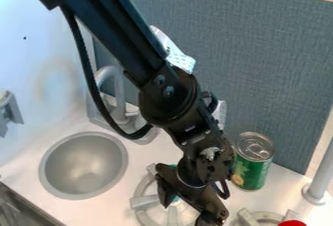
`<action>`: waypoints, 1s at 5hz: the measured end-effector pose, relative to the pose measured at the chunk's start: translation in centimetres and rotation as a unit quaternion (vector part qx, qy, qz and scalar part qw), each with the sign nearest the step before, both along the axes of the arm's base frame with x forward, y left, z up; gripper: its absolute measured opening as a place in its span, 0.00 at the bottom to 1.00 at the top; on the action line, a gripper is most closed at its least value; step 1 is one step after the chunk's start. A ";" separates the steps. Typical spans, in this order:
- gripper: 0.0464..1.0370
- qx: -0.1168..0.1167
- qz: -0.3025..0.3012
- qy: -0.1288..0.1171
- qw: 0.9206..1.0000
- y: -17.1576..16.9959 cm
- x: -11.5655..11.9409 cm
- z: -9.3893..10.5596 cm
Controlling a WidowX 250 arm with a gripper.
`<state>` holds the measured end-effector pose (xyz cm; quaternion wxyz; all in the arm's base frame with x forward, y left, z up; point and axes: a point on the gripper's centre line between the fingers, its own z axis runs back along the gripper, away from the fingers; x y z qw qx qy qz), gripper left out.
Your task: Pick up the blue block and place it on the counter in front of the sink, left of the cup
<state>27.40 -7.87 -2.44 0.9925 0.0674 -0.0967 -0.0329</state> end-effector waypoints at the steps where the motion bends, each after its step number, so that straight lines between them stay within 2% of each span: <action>1: 0.96 0.003 -0.004 0.013 1.000 0.1 -0.3 -0.7; 2: 0.96 -0.023 -0.081 0.025 0.996 -1.4 0.2 -1.7; 3: 0.96 -0.043 -0.158 0.026 0.986 -2.5 0.6 -1.6; 4: 0.96 -0.049 -0.198 0.048 0.978 -2.7 0.6 -2.2; 5: 0.96 -0.026 -0.230 0.098 0.968 -2.5 0.1 -3.5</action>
